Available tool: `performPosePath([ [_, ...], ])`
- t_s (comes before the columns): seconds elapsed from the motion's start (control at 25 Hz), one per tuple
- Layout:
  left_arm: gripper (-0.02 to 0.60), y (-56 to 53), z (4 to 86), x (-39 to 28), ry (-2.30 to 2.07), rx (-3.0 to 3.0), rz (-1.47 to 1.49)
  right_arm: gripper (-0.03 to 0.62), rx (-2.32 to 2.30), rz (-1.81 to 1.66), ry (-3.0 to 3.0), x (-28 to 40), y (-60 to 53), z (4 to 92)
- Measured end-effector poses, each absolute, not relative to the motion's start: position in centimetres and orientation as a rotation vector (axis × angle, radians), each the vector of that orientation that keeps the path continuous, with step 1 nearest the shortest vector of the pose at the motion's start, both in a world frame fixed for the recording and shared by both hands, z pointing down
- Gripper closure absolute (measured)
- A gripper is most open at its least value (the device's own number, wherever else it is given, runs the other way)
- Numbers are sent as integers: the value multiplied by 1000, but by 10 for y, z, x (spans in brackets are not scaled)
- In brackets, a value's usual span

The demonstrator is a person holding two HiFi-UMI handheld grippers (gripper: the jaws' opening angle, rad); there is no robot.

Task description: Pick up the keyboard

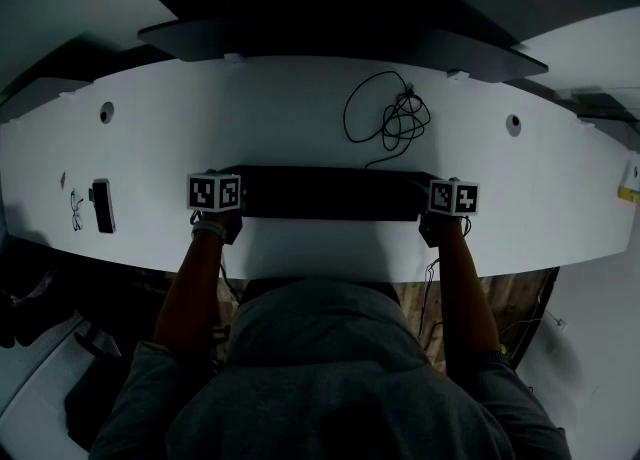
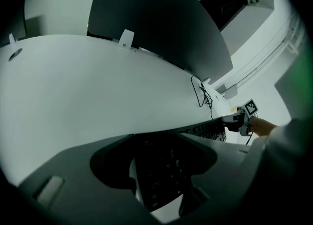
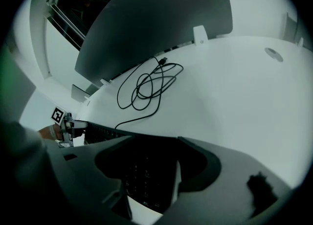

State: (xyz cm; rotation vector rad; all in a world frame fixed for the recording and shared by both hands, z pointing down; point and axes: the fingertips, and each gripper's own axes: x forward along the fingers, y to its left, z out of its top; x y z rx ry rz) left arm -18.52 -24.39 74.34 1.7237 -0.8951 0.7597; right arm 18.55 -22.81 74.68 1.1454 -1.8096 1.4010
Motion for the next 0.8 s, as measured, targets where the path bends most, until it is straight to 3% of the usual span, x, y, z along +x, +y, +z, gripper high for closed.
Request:
performPosePath([
  [0.8, 322, -245, 732, -184, -981, 1774, 708, 330, 1197, 1367, -1824, 183, -226, 735],
])
